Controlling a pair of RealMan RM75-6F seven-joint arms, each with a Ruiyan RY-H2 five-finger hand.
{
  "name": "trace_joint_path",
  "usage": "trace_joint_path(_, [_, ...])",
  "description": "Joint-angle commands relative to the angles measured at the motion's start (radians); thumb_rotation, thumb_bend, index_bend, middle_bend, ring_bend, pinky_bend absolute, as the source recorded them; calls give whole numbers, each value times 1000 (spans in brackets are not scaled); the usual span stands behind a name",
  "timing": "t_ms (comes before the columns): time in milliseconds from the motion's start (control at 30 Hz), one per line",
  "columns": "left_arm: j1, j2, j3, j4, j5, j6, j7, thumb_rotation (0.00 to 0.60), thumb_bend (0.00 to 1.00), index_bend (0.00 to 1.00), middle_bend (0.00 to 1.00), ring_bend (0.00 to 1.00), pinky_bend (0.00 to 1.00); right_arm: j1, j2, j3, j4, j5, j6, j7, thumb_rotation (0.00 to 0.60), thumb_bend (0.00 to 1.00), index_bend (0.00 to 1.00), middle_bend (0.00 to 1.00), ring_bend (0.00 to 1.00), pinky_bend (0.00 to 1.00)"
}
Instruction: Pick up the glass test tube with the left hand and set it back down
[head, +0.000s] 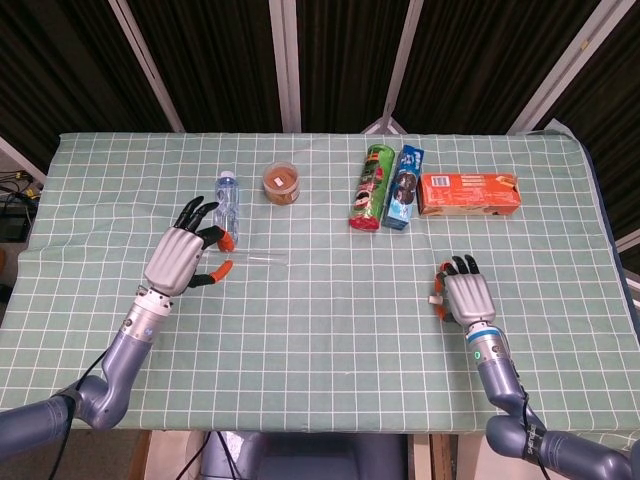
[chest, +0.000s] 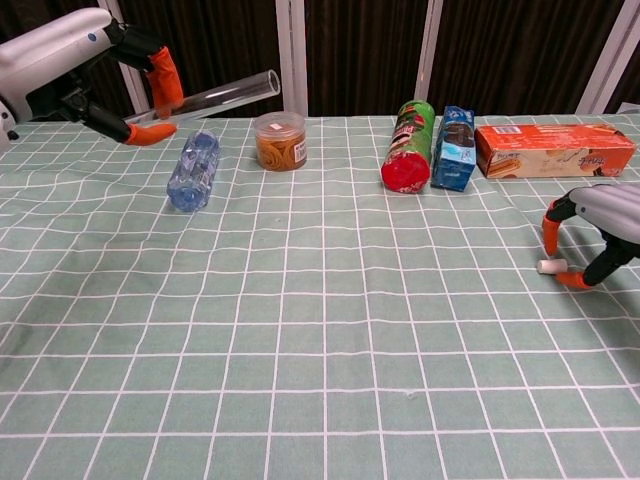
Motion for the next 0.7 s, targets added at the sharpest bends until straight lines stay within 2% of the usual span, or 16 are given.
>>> trace_joint_path(33, [1, -1, 0, 2, 0, 0, -3, 600, 584, 606, 565, 119, 0, 0, -2, -1, 4, 7, -1, -6, 600, 333, 505, 265, 119, 82])
trace_joint_path(300, [1, -1, 1, 7, 2, 0, -6, 600, 584, 606, 565, 119, 0, 1, -6, -1, 7, 17, 4, -11, 600, 355, 550, 283, 121, 81])
trace_joint_path(700, [4, 0, 2, 2, 3, 3, -7, 600, 584, 605, 564, 120, 0, 3, -11, -4, 5, 19, 9, -12, 600, 358, 560, 285, 121, 82])
